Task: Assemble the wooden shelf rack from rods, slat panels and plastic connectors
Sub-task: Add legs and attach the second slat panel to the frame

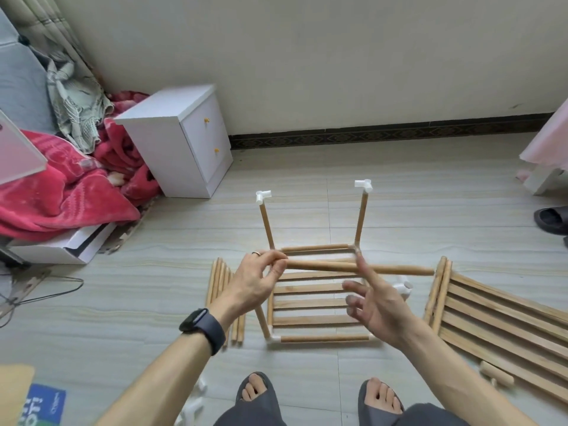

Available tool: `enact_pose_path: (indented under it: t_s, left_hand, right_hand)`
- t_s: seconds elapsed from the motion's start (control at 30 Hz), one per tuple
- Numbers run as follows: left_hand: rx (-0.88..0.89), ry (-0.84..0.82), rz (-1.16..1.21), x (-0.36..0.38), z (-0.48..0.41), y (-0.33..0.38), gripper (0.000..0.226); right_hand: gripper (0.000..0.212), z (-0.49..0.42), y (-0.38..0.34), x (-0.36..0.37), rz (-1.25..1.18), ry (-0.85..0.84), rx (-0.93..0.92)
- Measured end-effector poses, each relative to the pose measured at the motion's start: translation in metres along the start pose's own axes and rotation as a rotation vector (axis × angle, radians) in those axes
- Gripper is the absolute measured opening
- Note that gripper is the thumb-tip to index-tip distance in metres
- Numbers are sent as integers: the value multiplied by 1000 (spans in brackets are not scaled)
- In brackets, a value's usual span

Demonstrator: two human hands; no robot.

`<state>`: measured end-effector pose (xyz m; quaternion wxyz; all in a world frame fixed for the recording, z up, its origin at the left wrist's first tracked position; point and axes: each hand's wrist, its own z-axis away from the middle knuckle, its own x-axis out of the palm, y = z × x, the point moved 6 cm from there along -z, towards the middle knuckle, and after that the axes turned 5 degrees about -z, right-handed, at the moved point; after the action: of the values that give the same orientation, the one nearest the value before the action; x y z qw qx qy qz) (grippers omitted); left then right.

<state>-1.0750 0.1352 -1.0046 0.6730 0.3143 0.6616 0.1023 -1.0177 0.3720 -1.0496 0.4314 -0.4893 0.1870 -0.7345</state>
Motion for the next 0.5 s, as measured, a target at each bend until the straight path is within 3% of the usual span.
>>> enact_pose_path:
  t_s: [0.1,0.2,0.33,0.4,0.5]
  left_hand:
    - [-127,92,161,0,7,-14,17]
    - [-391,280,312,-1,15,-45,33]
    - [-660,85,418,30,13,-75,69]
    - [-697,-35,387,47,9,-83,68]
    - [-717,-60,454,61,9,-86,61]
  right_hand:
    - [25,-12,-4,6,-186,136,-45]
    - [19,-18,5,-1,-108,245,-115]
    - [24,-21,22,-12,3,344,-164]
    - [25,-24,30,-12,-5,358,-153]
    - [24,-30,38,-7,-55,352,-114]
